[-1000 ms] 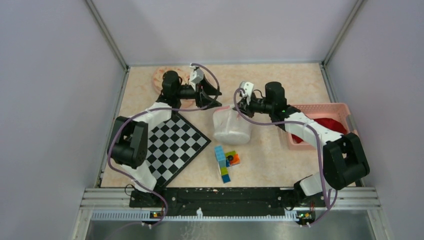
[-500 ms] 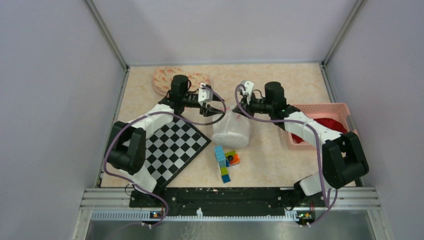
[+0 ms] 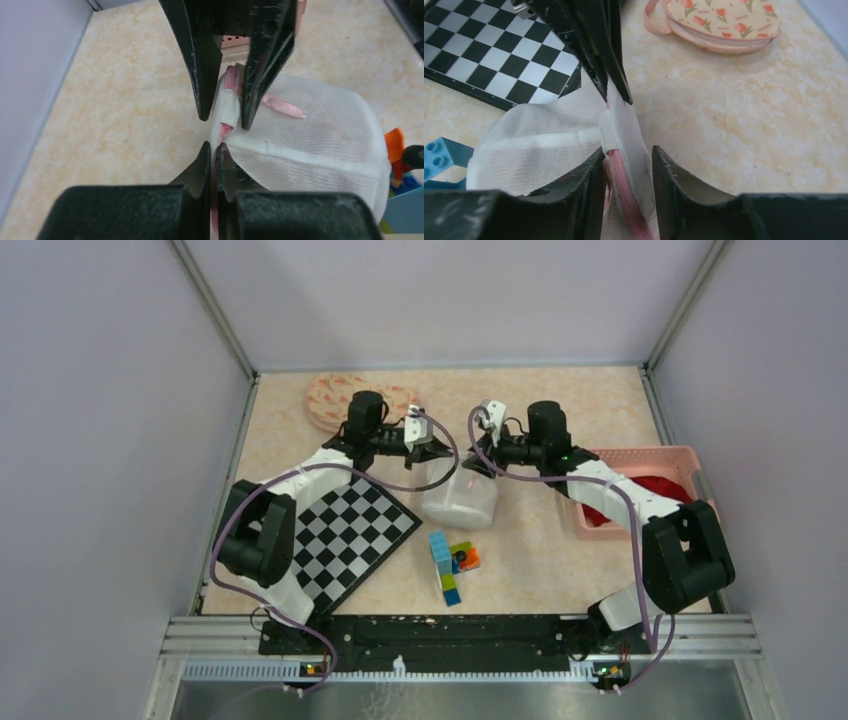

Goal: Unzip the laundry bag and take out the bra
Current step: Unzip the laundry bag at the center of the board.

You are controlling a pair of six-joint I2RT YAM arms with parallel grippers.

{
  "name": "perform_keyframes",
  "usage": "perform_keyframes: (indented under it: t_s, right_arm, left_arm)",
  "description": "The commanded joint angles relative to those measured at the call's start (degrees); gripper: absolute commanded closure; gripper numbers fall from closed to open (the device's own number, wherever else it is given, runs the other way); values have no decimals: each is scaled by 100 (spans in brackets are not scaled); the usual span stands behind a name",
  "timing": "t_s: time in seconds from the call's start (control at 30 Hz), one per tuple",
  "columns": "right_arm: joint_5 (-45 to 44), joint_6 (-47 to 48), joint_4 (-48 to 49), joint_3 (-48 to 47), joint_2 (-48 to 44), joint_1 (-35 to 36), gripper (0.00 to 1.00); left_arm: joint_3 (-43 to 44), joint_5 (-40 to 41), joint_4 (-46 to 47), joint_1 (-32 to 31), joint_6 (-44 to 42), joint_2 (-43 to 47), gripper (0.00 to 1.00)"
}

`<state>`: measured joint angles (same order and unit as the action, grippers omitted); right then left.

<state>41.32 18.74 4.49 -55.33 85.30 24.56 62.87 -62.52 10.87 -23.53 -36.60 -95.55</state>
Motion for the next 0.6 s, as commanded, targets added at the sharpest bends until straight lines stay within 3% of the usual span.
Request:
perform_keyframes:
  t_s: [0.0,0.23,0.43,0.57]
  right_arm:
    - [99,907,240,12,-298,-47,57]
    - [125,1574,331,41,-361,-39,51]
    - [169,1872,377,63,-342,-25,62]
    - [190,1979,415,108,-395,-12,82]
  left_arm:
    - [301,-747,875,186,1609,-243,100]
    - [504,-1523,1393,211,2637,-481,100]
    - [664,-1738,1874,226,3414,-724,100]
    - [690,-1686,2267,281,4120,-891,100]
